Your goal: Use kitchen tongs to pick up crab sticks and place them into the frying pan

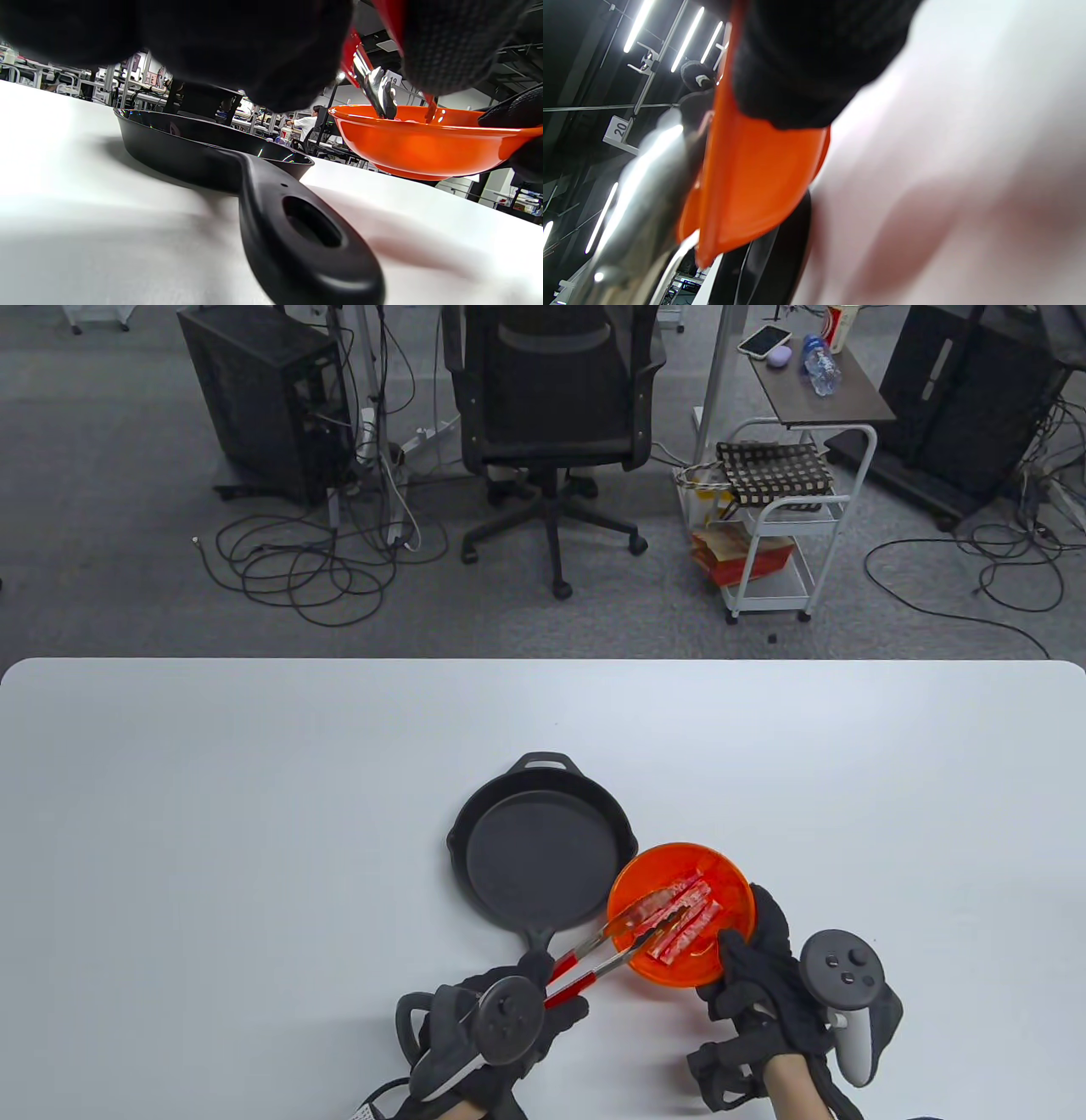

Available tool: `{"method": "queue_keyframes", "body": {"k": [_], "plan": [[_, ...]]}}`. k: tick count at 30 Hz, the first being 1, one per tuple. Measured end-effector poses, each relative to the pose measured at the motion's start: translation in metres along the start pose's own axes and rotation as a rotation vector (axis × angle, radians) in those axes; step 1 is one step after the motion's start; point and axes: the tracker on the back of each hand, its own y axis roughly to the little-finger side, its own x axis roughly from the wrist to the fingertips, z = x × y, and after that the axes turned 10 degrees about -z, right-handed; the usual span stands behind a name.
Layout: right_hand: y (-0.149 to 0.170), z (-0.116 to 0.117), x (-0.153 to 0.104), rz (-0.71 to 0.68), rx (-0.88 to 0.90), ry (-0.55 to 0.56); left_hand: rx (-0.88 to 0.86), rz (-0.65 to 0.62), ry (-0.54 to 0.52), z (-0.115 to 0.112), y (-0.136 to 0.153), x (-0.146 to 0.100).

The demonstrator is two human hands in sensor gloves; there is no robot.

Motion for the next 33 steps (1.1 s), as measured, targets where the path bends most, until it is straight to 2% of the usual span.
{"method": "queue_keyframes", "body": {"k": [21,29,33], "plan": [[-0.001,0.001,0.000,0.003,0.001,-0.004,0.027,-0.003,0.013,-0.001,-0.004,0.002],[0.000,0.000,0.001,0.018,0.012,0.000,0.008,0.011,-0.043,0.013,0.002,0.000],[0.001,-0.002,0.002,0.025,0.017,0.009,0.035,0.049,-0.088,0.026,0.017,0.001]]}}
